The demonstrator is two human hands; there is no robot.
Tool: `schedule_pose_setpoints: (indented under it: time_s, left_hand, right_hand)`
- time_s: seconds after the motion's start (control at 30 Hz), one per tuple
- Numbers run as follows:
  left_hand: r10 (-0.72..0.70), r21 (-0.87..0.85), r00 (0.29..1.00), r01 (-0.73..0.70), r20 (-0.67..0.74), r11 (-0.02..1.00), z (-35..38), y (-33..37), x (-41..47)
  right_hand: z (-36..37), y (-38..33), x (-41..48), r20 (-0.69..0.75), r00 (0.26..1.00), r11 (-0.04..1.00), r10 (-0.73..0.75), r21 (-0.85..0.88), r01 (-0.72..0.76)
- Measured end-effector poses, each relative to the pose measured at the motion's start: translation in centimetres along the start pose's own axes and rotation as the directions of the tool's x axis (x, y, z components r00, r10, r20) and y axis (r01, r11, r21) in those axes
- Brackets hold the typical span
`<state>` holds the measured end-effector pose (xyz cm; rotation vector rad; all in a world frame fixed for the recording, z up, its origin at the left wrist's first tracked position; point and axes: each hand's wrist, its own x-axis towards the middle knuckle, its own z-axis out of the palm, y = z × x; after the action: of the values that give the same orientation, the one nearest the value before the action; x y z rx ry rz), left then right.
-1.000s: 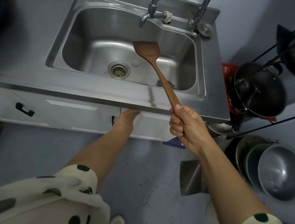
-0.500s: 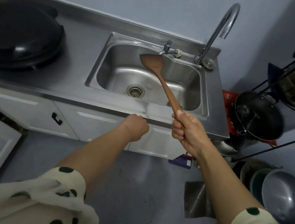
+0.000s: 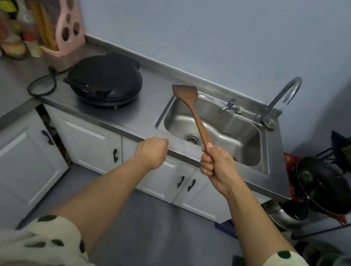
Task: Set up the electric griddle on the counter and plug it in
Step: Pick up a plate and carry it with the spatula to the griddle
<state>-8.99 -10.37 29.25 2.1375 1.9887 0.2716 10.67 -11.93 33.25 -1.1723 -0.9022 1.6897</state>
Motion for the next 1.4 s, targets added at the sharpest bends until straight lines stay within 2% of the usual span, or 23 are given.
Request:
schedule_pose_setpoints:
  time_s: [0.2,0.4,0.6,0.8,0.93,1.07,1.23,1.4]
  left_hand:
    - [-0.196,-0.168,0.977,0.179,-0.088,0.969,-5.4,-8.2,-5.8]
    - [-0.318,-0.200,0.939,0.289,-0.134,0.936,-11.2,-18.2,-12.6]
    - [-0.470,-0.246,0.856,0.419,-0.213,0.874,-15.9,-27.4,-17.8]
    - [-0.610,-0.308,0.752,0.536,-0.250,0.786,-18.5,-33.1,-20.8]
    - [-0.705,-0.325,0.654,0.627,-0.275,0.708,-20.0,-36.7,-22.7]
    - [-0.781,-0.364,0.547,0.691,-0.302,0.625,-21.5,-39.9,-25.2]
    - [-0.859,-0.444,0.380,0.740,-0.345,0.505,-22.2,-42.9,-29.7]
    - [-0.933,-0.546,0.173,0.771,-0.315,0.328,-21.5,-45.3,-36.4]
  right_hand:
    - [10.5,1.7,-1.5,0.062,0.998,1.000,-0.004,0.006,0.004]
    - [22.5,4.4,-2.8,0.140,0.990,1.000,0.016,0.011,-0.018]
    - [33.3,7.0,-2.6,0.287,0.956,0.998,0.065,-0.032,-0.058]
    - [41.6,8.6,-1.6,0.418,0.901,0.990,0.119,-0.120,-0.075]
    - [46.7,9.5,-0.4,0.505,0.848,0.983,0.159,-0.162,-0.087]
    - [51.6,10.8,0.9,0.599,0.764,0.966,0.238,-0.225,-0.125]
    - [57.2,13.3,0.6,0.680,0.659,0.942,0.320,-0.302,-0.146]
    - [62.2,16.6,-2.2,0.752,0.518,0.909,0.407,-0.391,-0.147]
